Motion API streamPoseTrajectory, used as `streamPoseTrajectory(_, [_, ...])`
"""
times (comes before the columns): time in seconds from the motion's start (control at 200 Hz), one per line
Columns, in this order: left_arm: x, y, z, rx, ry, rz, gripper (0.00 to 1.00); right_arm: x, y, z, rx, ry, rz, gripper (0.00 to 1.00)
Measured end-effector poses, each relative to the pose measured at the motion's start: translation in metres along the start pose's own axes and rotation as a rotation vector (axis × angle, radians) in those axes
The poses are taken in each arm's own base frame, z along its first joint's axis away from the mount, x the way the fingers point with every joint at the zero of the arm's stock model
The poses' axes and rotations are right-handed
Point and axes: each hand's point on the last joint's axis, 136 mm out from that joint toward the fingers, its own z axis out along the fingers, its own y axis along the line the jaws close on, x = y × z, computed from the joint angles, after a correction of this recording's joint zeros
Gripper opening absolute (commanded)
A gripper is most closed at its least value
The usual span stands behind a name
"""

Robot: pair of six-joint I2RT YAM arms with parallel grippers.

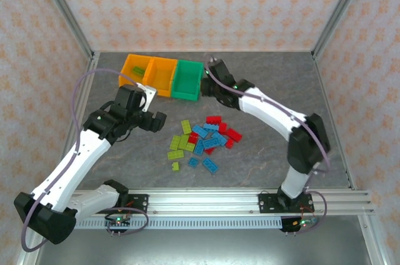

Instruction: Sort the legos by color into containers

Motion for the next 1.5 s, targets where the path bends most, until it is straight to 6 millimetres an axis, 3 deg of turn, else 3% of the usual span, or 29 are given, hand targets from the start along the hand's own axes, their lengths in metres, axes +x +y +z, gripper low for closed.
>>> streamPoseTrajectory(0.085, [-0.002,0.004,-0.006,-0.019,-0.028,-0.004,1.00,-0.013,0.012,0.039,0.006,0.001,-0.033,0.16])
streamPoseTrajectory(0.205, [-0.006,0.011,-0.012,-0.050,-0.060,-0.014,1.00,-0.011,0.019,0.100,0.037,0.037,-0.092,0.19])
streamPoseTrajectory(0.335, [-0.006,0.016,-0.012,-0.069,-0.066,-0.020,1.00,0.000,0.017,0.146,0.083,0.087,-0.142,0.36])
streamPoseTrajectory(0.45, [-0.004,0.016,-0.011,-0.069,-0.062,-0.020,1.00,-0.005,0.019,0.154,0.098,0.089,-0.174,0.48])
streamPoseTrajectory(0.651, [-0.003,0.015,-0.010,-0.069,-0.060,-0.020,1.00,-0.014,0.022,0.140,0.097,0.090,-0.171,0.46])
streamPoseTrajectory(0.791, [-0.003,0.015,-0.007,-0.067,-0.047,-0.055,1.00,-0.009,0.016,0.105,0.094,0.124,-0.166,0.47])
streamPoseTrajectory(0.926, [-0.013,0.002,-0.003,-0.010,-0.045,-0.170,0.96,-0.005,0.001,0.027,0.080,0.115,-0.147,0.50])
streamPoseTrajectory(1.061, [-0.021,-0.039,0.009,0.103,-0.014,-0.281,0.94,-0.007,-0.031,-0.061,0.078,0.022,-0.076,0.59])
streamPoseTrajectory(1.146, [-0.022,-0.077,0.028,0.152,0.052,-0.321,0.94,-0.003,-0.072,-0.101,0.139,-0.041,0.002,0.66])
streamPoseTrajectory(1.236, [-0.016,-0.115,0.049,0.159,0.138,-0.365,0.94,0.016,-0.124,-0.121,0.258,-0.055,0.084,0.71])
streamPoseTrajectory(1.351, [0.002,-0.157,0.077,0.132,0.243,-0.414,0.99,0.050,-0.181,-0.131,0.398,-0.021,0.179,0.76])
streamPoseTrajectory(1.411, [0.015,-0.174,0.091,0.119,0.291,-0.434,1.00,0.066,-0.197,-0.136,0.436,-0.001,0.218,0.79])
streamPoseTrajectory(1.501, [0.034,-0.193,0.110,0.100,0.349,-0.472,1.00,0.079,-0.203,-0.144,0.447,0.007,0.240,0.82])
